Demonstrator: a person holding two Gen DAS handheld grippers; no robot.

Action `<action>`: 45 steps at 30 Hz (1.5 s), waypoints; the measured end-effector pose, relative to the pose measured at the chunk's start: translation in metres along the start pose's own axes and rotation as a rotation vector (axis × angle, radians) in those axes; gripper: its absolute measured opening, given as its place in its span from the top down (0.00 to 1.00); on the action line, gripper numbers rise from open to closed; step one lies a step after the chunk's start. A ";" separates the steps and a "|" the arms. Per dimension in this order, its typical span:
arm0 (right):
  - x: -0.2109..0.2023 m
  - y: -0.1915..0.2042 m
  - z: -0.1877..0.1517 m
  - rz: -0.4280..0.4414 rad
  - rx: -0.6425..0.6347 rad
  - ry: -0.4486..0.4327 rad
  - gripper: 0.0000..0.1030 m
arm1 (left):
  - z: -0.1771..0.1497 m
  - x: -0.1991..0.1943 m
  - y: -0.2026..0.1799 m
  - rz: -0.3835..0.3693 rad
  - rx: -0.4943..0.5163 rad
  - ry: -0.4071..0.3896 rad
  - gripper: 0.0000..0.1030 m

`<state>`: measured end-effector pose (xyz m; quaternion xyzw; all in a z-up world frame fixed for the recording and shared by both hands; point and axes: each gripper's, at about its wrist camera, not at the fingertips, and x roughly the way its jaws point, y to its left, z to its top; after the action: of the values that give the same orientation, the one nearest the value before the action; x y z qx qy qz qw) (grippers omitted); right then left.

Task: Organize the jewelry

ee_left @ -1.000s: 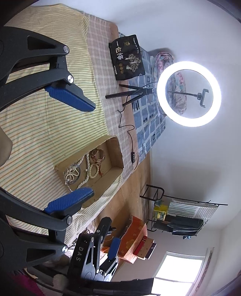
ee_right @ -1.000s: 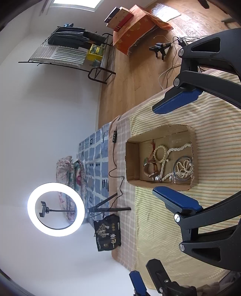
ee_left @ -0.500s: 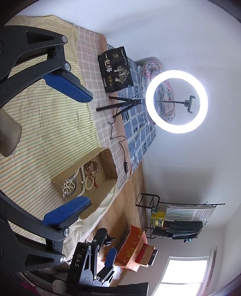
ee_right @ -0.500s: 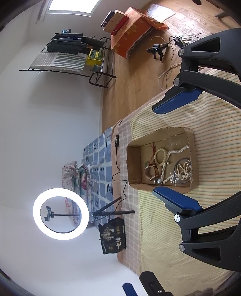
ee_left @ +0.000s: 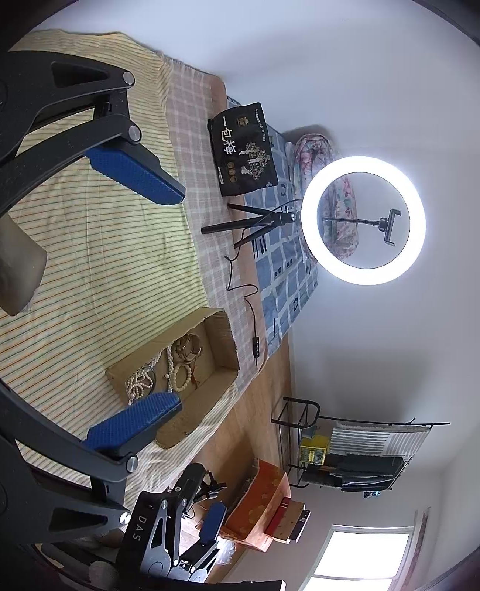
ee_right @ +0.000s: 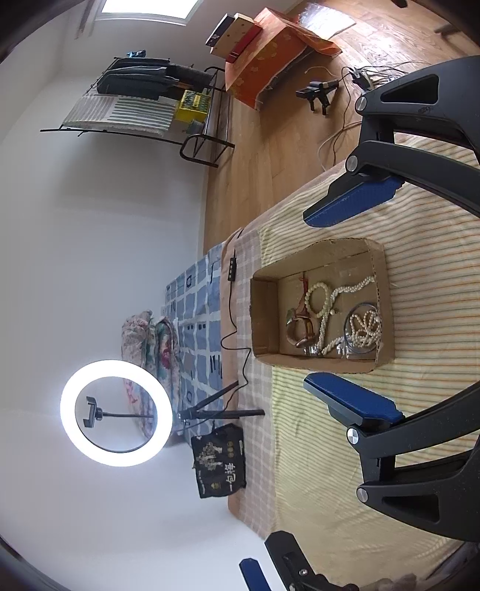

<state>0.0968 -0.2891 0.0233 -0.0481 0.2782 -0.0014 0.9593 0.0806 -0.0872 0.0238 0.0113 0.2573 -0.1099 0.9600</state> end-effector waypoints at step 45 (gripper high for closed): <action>0.005 -0.003 -0.004 0.012 0.009 0.027 0.21 | 0.000 0.000 -0.018 -0.028 0.048 0.001 0.00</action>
<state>0.0990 -0.2927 0.0173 -0.0421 0.2915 0.0022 0.9556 0.0768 -0.1044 0.0244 0.0307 0.2553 -0.1294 0.9577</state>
